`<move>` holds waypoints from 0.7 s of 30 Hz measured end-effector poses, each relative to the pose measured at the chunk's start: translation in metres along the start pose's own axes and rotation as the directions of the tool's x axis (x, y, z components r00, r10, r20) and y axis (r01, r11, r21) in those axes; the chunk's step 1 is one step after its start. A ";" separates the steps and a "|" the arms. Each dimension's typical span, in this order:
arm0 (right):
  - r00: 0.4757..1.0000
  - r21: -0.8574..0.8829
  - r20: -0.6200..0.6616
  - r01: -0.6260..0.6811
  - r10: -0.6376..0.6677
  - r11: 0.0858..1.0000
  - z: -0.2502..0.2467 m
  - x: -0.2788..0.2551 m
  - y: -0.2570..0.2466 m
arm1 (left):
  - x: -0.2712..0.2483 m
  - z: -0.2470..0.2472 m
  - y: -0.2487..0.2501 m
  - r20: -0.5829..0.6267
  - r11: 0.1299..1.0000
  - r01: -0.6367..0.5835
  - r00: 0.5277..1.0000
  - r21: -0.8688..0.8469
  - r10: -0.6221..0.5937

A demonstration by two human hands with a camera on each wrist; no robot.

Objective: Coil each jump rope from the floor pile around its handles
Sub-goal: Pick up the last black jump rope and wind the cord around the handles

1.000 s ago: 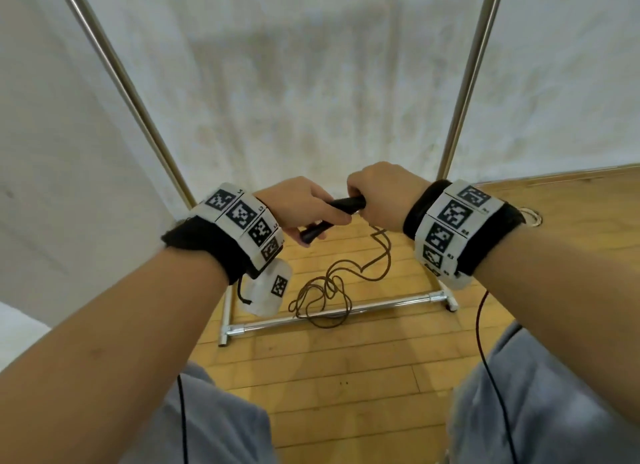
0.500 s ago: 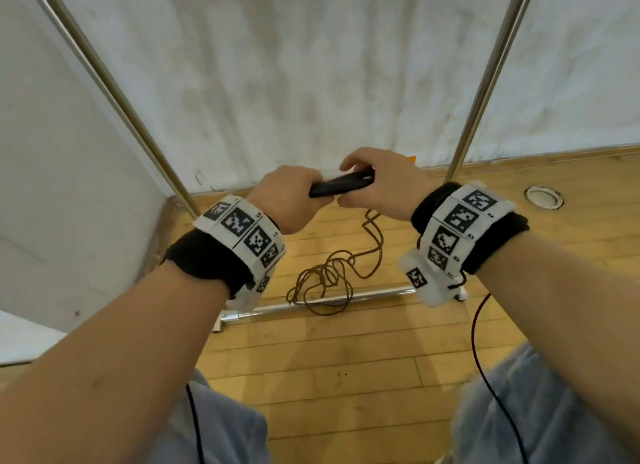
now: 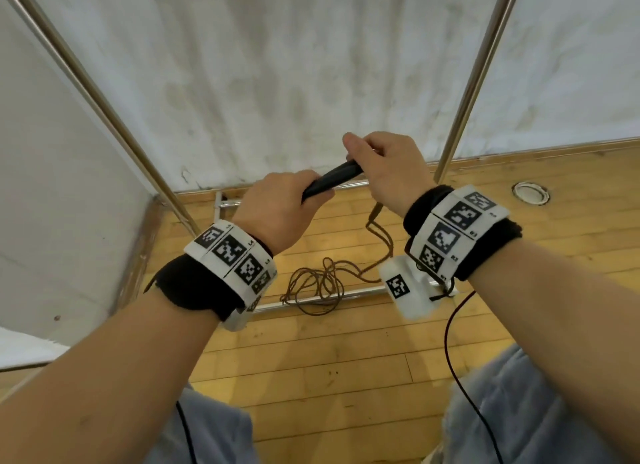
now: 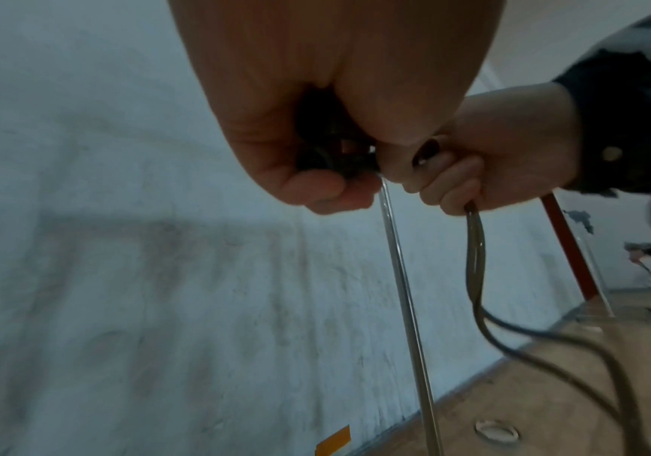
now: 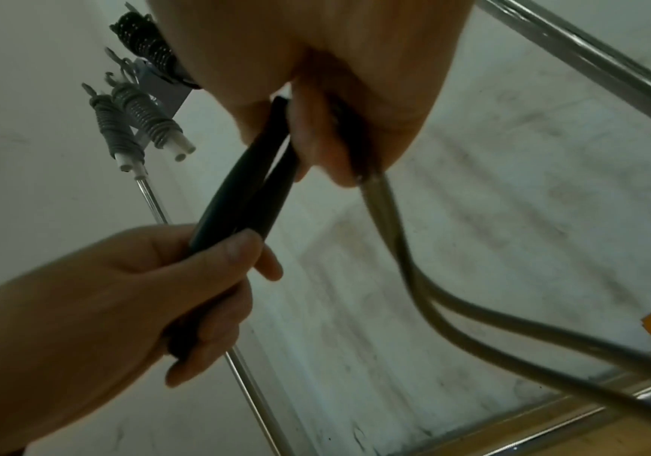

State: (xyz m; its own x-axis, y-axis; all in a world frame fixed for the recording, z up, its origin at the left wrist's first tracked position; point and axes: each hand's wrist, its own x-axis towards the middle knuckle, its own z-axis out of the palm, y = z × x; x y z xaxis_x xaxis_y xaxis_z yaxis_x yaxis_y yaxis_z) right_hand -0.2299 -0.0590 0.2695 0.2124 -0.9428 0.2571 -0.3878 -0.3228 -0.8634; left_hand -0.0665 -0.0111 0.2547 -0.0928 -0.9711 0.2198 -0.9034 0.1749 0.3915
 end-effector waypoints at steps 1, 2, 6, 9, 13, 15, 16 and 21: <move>0.999 0.065 0.033 0.008 -0.010 0.998 -0.002 -0.002 -0.003 | 0.000 -0.003 -0.002 0.013 0.999 0.015 1.000 -0.034 -0.014; 0.997 0.093 0.070 0.027 -0.034 0.995 -0.002 -0.005 -0.004 | 0.001 -0.007 -0.004 0.038 0.997 0.026 0.999 -0.075 -0.023; 0.987 0.037 0.136 0.082 -0.086 0.996 -0.002 -0.009 -0.005 | -0.001 -0.019 -0.013 0.105 0.982 0.037 0.994 -0.185 -0.017; 0.989 -0.127 0.111 0.112 -0.098 0.986 0.002 -0.009 -0.003 | -0.005 -0.016 -0.012 0.098 0.995 0.030 0.995 -0.096 -0.021; 0.985 -0.178 0.098 0.157 -0.141 0.972 0.005 -0.008 -0.003 | -0.013 -0.009 -0.005 -0.020 0.999 -0.028 0.999 0.019 0.028; 0.984 -0.157 0.104 0.160 -0.145 0.974 0.003 -0.005 -0.005 | -0.014 -0.009 -0.003 -0.055 0.998 -0.034 0.998 0.045 0.036; 0.984 -0.134 0.104 0.156 -0.142 0.979 0.002 -0.004 -0.005 | -0.014 -0.011 -0.003 -0.068 0.999 -0.032 0.997 0.044 0.035; 0.998 0.177 0.052 -0.027 0.018 0.984 -0.009 0.000 -0.001 | -0.008 -0.023 -0.005 -0.165 0.981 0.047 0.983 -0.188 -0.078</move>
State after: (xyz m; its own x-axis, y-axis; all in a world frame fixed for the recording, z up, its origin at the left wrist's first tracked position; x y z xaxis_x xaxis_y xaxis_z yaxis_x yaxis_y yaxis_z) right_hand -0.2375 -0.0594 0.2746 0.2515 -0.9429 0.2186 -0.2288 -0.2774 -0.9331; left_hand -0.0515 -0.0009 0.2717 0.0486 -0.9418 0.3327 -0.8118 0.1568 0.5625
